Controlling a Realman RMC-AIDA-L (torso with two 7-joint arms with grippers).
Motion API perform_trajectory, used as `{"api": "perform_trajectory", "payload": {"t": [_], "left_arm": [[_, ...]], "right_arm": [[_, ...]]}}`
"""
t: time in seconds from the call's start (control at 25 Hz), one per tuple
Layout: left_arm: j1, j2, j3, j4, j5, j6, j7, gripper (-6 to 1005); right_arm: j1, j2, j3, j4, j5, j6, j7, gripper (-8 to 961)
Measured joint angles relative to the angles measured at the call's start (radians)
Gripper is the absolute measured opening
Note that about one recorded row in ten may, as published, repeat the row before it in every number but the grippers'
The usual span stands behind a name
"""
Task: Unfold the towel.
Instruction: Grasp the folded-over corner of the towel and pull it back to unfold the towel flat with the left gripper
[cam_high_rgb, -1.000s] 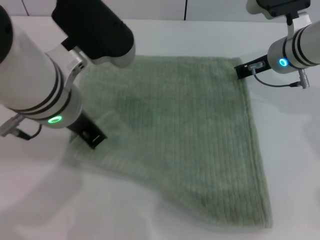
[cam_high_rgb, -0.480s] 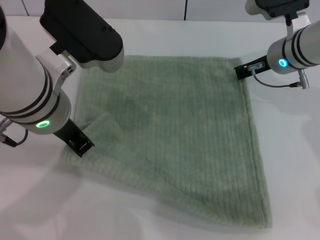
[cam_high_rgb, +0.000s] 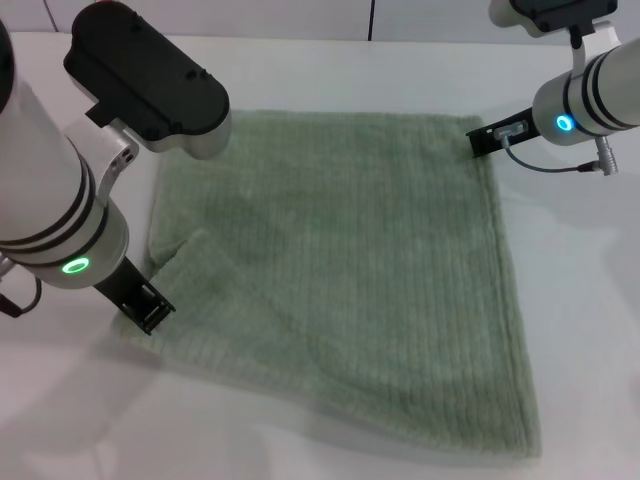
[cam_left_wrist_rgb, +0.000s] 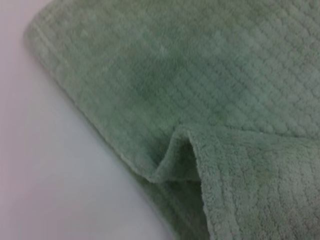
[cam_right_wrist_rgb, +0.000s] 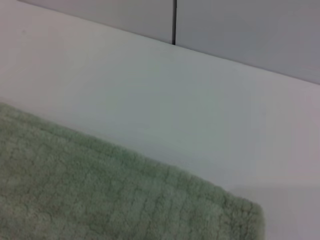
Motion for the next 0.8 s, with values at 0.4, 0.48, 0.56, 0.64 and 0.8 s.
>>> {"api": "perform_trajectory", "payload": {"t": [0.4, 0.48, 0.56, 0.64, 0.8], "left_arm": [[0.003, 0.002, -0.013, 0.026, 0.0, -0.026, -0.042, 30], [0.002, 0.0, -0.013, 0.026, 0.0, -0.028, -0.043, 31], [-0.001, -0.002, -0.013, 0.028, 0.0, -0.029, -0.043, 32], [-0.005, -0.003, -0.013, 0.032, 0.0, -0.028, -0.043, 32], [-0.007, -0.005, -0.009, 0.036, 0.0, -0.029, -0.043, 34]], "right_arm": [[-0.003, 0.0, -0.001, -0.011, 0.0, -0.016, -0.004, -1], [-0.005, 0.0, -0.001, -0.012, 0.0, -0.019, -0.004, -1], [-0.006, 0.0, -0.001, -0.017, 0.0, -0.025, -0.004, -1], [-0.006, 0.0, -0.001, -0.021, 0.001, -0.032, -0.004, -1], [-0.007, 0.004, -0.01, -0.022, 0.009, -0.04, -0.004, 0]]}}
